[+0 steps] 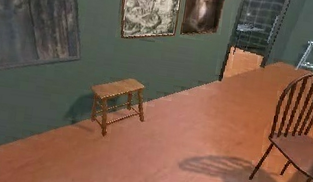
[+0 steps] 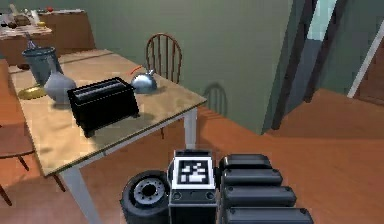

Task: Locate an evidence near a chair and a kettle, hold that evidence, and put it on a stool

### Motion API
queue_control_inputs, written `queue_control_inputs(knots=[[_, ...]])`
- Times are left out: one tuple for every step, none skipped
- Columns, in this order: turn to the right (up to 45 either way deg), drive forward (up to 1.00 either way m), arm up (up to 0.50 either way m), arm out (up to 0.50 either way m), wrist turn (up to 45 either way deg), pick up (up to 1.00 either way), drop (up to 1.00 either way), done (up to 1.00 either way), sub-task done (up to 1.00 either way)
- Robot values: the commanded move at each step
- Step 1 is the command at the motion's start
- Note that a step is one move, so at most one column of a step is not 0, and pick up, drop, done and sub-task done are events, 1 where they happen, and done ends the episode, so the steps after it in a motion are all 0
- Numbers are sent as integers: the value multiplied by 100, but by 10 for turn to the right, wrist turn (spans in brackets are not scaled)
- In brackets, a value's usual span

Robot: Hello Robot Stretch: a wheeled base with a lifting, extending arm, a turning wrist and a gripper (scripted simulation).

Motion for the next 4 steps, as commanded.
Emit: queue_control_inputs(knots=[[0,35,0,0,0,0,0,0,0],[0,100,0,0,0,0,0,0,0],[-330,0,0,0,0,0,0,0,0],[0,5,0,0,0,0,0,0,0]])
